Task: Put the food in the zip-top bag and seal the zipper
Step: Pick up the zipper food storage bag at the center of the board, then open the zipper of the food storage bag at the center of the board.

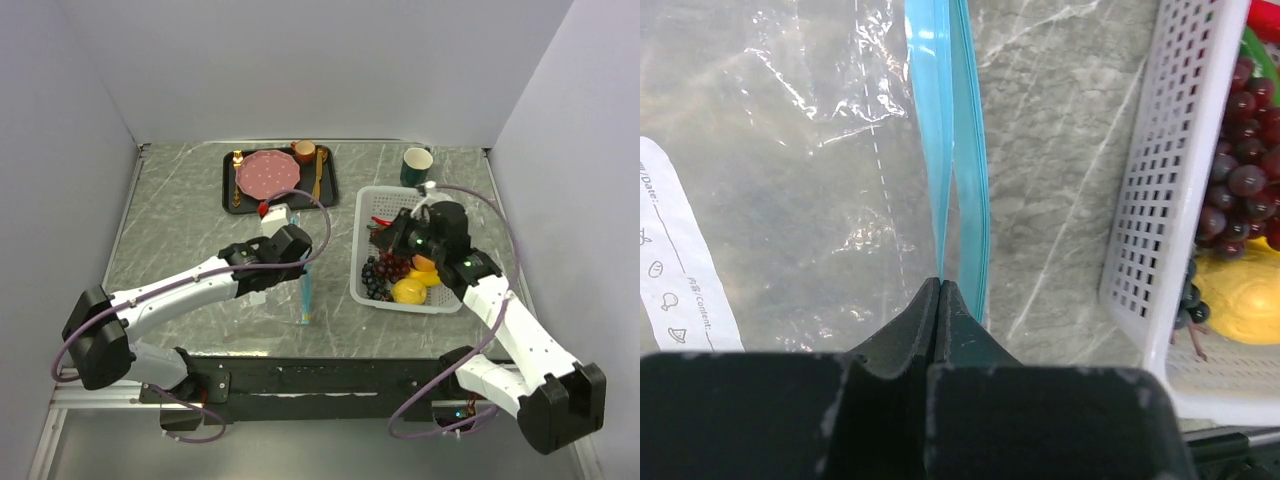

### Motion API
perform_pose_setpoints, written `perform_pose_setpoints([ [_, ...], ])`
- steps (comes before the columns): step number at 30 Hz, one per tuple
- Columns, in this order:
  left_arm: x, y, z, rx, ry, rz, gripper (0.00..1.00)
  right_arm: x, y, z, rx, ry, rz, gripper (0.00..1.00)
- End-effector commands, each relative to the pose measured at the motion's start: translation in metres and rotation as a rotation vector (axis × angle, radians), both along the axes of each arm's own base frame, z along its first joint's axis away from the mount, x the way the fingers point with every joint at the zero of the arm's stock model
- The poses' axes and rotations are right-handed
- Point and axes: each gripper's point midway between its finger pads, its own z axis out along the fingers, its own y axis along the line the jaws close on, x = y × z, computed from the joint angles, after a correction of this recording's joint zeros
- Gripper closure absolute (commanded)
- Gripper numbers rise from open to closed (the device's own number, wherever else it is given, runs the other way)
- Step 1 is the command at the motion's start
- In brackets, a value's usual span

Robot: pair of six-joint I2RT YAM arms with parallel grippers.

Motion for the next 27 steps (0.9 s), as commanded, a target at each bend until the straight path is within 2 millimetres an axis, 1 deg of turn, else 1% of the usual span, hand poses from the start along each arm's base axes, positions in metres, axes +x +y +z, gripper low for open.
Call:
perform_pose_setpoints([
  [1, 0.008, 0.004, 0.009, -0.011, -0.061, 0.006, 0.99, -0.01, 0.053, 0.027, 0.119, -0.042, 0.198, 0.91],
  [2, 0.01, 0.004, 0.009, -0.013, -0.069, 0.008, 0.99, -0.012, 0.061, 0.028, 0.121, -0.046, 0.222, 0.91],
  [3, 0.012, 0.003, 0.011, -0.016, -0.075, 0.011, 0.99, -0.016, 0.074, 0.019, 0.106, -0.019, 0.26, 0.91],
  [4, 0.015, 0.002, 0.014, -0.016, -0.083, 0.009, 0.99, -0.013, 0.078, 0.012, 0.088, -0.006, 0.248, 0.91],
  [5, 0.019, 0.0, 0.013, -0.01, -0.081, 0.006, 0.99, -0.011, 0.083, 0.006, 0.081, 0.01, 0.249, 0.94],
  [6, 0.022, -0.002, 0.015, -0.013, -0.088, 0.006, 0.99, -0.013, 0.093, -0.007, 0.075, 0.046, 0.275, 0.95],
  [7, 0.025, -0.004, 0.021, -0.02, -0.097, 0.002, 0.99, -0.013, 0.098, -0.01, 0.088, 0.061, 0.291, 0.96],
  [8, 0.027, -0.006, 0.021, -0.019, -0.096, 0.001, 0.99, -0.011, 0.105, -0.009, 0.098, 0.053, 0.303, 0.96],
  [9, 0.027, -0.008, 0.022, -0.022, -0.097, -0.004, 0.99, -0.013, 0.114, -0.018, 0.093, 0.071, 0.326, 0.96],
  [10, 0.028, -0.009, 0.024, -0.029, -0.096, -0.006, 0.99, -0.014, 0.118, -0.021, 0.091, 0.078, 0.333, 0.96],
  [11, 0.029, -0.01, 0.022, -0.029, -0.094, -0.007, 0.99, -0.008, 0.124, -0.022, 0.092, 0.071, 0.335, 0.96],
  [13, 0.027, -0.012, 0.019, -0.036, -0.081, -0.013, 0.99, -0.01, 0.135, -0.024, 0.091, 0.072, 0.36, 0.96],
  [14, 0.027, -0.012, 0.019, -0.042, -0.082, -0.015, 0.99, -0.006, 0.14, -0.026, 0.088, 0.084, 0.363, 0.97],
  [20, 0.026, -0.014, 0.016, -0.043, -0.08, -0.032, 0.99, -0.011, 0.168, -0.031, 0.088, 0.099, 0.424, 0.96],
  [22, 0.027, -0.014, 0.016, -0.042, -0.082, -0.031, 0.99, -0.011, 0.173, -0.035, 0.09, 0.11, 0.435, 0.96],
  [23, 0.027, -0.015, 0.016, -0.046, -0.082, -0.035, 0.99, -0.011, 0.176, -0.042, 0.086, 0.127, 0.44, 0.96],
  [25, 0.026, -0.017, 0.018, -0.057, -0.085, -0.049, 0.99, -0.01, 0.181, -0.049, 0.089, 0.15, 0.443, 0.96],
  [27, 0.025, -0.017, 0.02, -0.063, -0.086, -0.048, 0.99, -0.002, 0.183, -0.06, 0.068, 0.171, 0.424, 0.96],
])
